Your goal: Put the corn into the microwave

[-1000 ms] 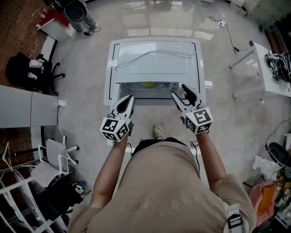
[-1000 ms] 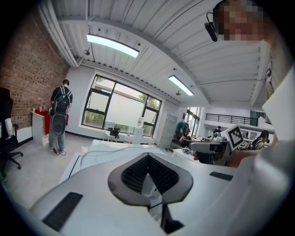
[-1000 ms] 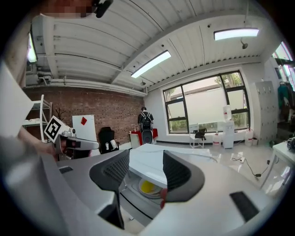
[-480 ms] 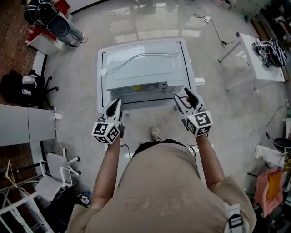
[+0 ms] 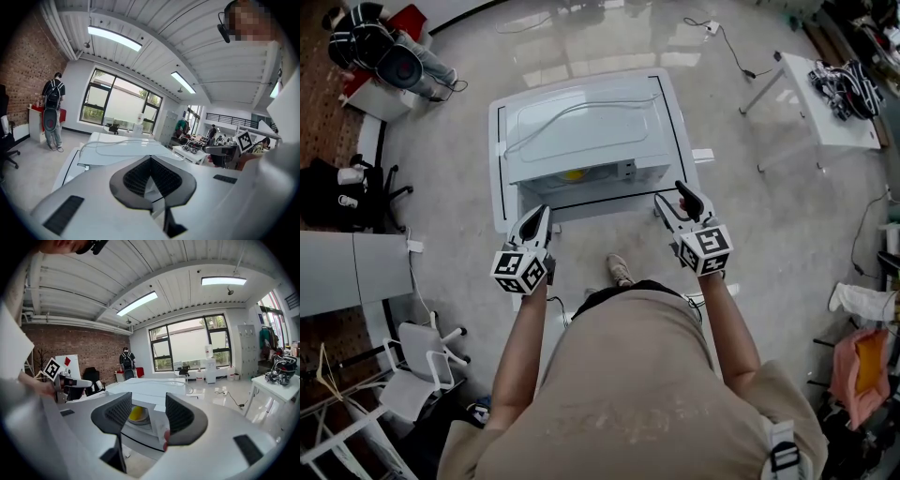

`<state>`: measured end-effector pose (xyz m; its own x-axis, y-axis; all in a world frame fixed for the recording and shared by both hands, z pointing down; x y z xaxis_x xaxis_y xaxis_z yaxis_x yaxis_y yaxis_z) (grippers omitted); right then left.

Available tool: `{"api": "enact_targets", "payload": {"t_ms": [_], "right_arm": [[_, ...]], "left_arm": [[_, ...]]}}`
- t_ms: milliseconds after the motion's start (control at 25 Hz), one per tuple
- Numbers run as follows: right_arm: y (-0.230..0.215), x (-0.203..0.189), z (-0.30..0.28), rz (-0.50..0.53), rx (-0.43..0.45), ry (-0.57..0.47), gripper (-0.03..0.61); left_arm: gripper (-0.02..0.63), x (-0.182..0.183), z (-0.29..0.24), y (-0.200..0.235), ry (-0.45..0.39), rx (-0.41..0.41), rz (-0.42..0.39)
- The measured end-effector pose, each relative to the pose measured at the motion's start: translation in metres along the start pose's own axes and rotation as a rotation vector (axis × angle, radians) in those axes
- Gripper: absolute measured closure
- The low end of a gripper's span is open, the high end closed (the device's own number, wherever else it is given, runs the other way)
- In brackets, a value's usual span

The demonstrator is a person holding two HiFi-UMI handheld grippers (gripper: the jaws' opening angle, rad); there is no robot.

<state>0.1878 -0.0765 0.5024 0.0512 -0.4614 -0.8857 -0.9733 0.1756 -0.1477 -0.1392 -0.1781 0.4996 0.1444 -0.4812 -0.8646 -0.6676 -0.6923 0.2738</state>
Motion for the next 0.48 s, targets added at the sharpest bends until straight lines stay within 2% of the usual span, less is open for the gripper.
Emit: {"api": "enact_targets", "payload": {"t_ms": [480], "right_arm": [[0.019, -0.019, -0.010, -0.007, 0.016, 0.038, 0.345]], "left_arm": [[0.612, -0.015, 0.004, 0.003, 0.037, -0.003, 0.000]]}}
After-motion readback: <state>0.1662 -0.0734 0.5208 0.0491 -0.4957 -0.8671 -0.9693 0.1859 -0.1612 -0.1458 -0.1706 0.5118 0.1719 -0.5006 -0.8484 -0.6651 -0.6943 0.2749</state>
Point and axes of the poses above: the fingertips, and each gripper's own axes: z backward along the fingers, y to its left, x out of its top, the point moved 7 cm from there along z, backward along the fingers, and after that the axes turned 10 degrees about y, right-handed, at the moved point
